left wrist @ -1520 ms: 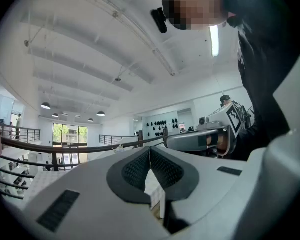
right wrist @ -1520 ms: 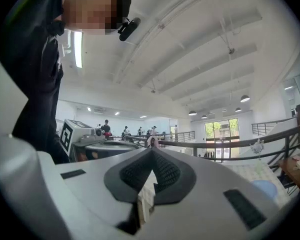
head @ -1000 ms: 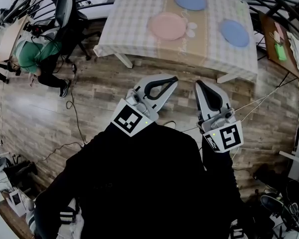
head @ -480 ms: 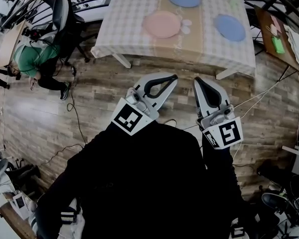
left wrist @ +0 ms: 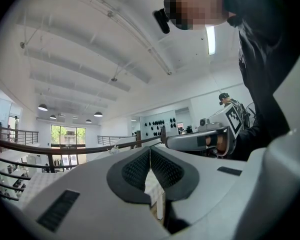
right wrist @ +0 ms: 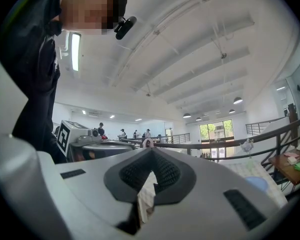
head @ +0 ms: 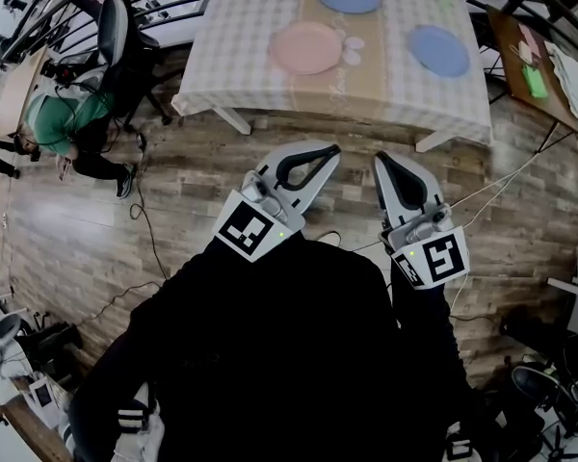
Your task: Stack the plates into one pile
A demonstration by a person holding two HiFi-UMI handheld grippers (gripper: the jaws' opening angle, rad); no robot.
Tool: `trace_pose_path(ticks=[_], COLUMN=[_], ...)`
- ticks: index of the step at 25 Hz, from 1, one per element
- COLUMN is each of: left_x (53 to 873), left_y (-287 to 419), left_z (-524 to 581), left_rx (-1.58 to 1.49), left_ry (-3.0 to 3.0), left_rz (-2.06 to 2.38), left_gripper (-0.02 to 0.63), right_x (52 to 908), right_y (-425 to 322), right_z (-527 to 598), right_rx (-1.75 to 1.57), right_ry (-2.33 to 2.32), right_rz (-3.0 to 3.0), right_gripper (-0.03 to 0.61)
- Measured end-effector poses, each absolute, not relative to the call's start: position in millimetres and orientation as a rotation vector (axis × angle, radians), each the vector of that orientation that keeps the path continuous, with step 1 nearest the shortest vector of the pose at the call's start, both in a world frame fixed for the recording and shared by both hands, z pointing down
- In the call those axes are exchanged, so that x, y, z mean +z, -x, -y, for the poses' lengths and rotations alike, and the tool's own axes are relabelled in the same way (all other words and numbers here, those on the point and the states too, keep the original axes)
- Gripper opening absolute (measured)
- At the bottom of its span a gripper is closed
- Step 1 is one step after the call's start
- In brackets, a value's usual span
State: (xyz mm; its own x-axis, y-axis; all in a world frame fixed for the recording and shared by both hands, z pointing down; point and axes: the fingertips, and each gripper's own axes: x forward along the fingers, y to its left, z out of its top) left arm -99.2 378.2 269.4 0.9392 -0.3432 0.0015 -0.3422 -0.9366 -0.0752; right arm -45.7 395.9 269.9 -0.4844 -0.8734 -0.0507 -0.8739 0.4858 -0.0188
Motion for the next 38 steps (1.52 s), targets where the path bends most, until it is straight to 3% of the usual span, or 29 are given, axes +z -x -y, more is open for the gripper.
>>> trace_pose_path(ticks=[17, 38], left_x=[283, 293], left_y=[53, 2], left_z=[-320, -49], left_rx=[-0.003, -0.045], left_ry=[3.060, 3.141], left_rz=[-0.480, -0.426], left_gripper=[0.021, 0.021], right_x=[287, 300], right_y=[1, -37], right_z=[-348, -74], right_rx=[-0.032, -0.185], right_ry=[1.638, 1.651], right_rz=[-2.685, -2.738], right_gripper=[0.008, 0.008])
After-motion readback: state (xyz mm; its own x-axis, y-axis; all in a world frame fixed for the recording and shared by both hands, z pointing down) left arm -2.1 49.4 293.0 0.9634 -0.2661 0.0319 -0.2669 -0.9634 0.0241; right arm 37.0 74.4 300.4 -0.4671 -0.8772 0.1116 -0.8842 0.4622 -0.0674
